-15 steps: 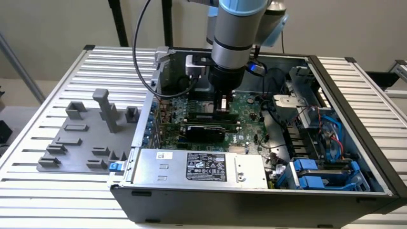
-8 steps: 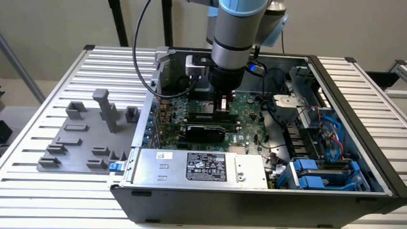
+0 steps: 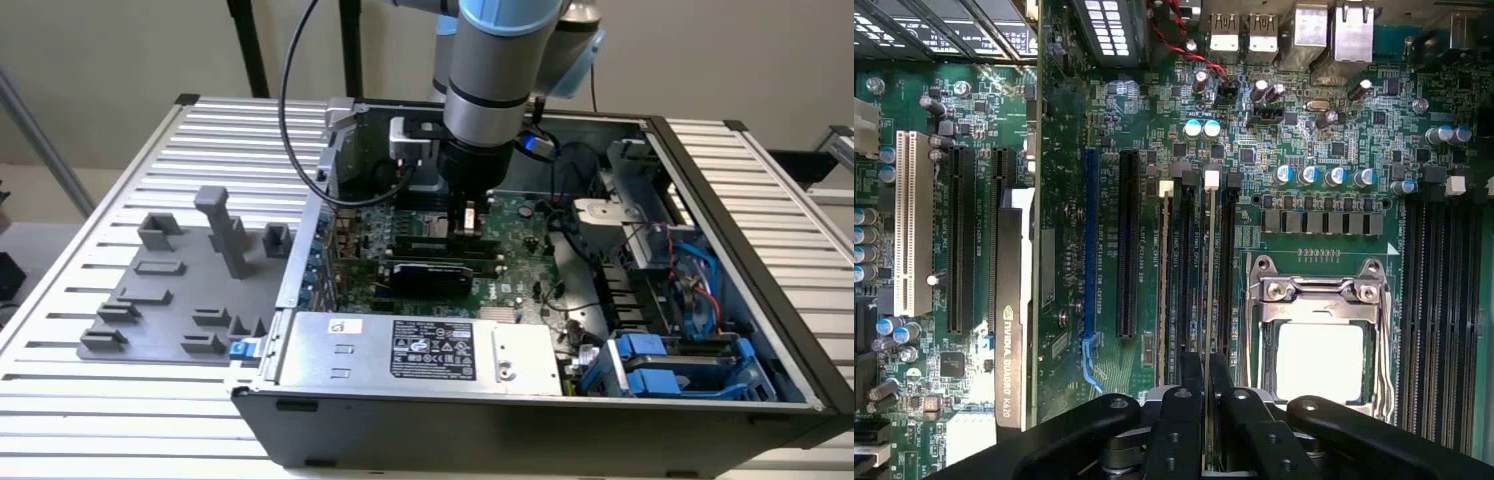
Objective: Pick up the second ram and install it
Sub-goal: 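Insert the second ram into the second slot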
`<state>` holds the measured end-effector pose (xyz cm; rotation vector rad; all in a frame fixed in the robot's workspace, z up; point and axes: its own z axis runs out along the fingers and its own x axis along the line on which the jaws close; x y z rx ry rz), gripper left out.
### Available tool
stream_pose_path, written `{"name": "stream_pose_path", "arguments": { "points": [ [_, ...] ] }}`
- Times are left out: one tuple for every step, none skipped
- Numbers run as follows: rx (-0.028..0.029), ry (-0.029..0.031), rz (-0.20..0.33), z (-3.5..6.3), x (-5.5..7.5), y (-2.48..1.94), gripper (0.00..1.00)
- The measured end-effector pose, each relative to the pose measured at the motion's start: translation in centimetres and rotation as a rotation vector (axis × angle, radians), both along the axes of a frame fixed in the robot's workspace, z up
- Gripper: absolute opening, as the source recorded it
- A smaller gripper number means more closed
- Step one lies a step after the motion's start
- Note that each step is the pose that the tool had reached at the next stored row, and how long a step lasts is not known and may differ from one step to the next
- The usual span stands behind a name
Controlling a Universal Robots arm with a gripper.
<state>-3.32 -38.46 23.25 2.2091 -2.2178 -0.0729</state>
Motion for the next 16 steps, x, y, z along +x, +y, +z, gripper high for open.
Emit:
{"name": "stream_pose_path", "arguments": {
  "points": [
    [0.0000,0.0000,0.000,-0.03,0.00,0.02,0.00],
    [0.0000,0.0000,0.000,-0.05,0.00,0.03,0.00],
    [0.0002,0.0000,0.000,-0.08,-0.02,0.06,0.00],
    [0.0006,0.0000,0.000,-0.12,-0.04,0.10,0.00],
    [0.0009,0.0000,0.000,-0.17,-0.06,0.13,0.00],
    [0.0011,0.0000,0.000,-0.21,-0.07,0.15,0.00],
    [0.0014,0.0000,0.000,-0.25,-0.07,0.16,0.00],
    [0.0016,-0.0001,0.000,-0.30,-0.07,0.18,0.00],
    [0.0015,-0.0001,0.000,-0.34,-0.08,0.18,0.00],
    [0.0016,-0.0001,0.000,-0.38,-0.08,0.19,0.00],
    [0.0014,0.0000,0.000,-0.43,-0.08,0.19,0.00],
    [0.0015,0.0000,0.000,-0.48,-0.08,0.19,0.00],
    [0.0012,0.0001,0.000,-0.50,-0.08,0.19,0.00],
    [0.0012,0.0001,0.000,-0.52,-0.08,0.20,0.00],
    [0.0012,0.0001,0.000,-0.53,-0.08,0.20,0.00],
    [0.0015,0.0000,0.000,-0.56,-0.08,0.20,0.00]
  ]
}}
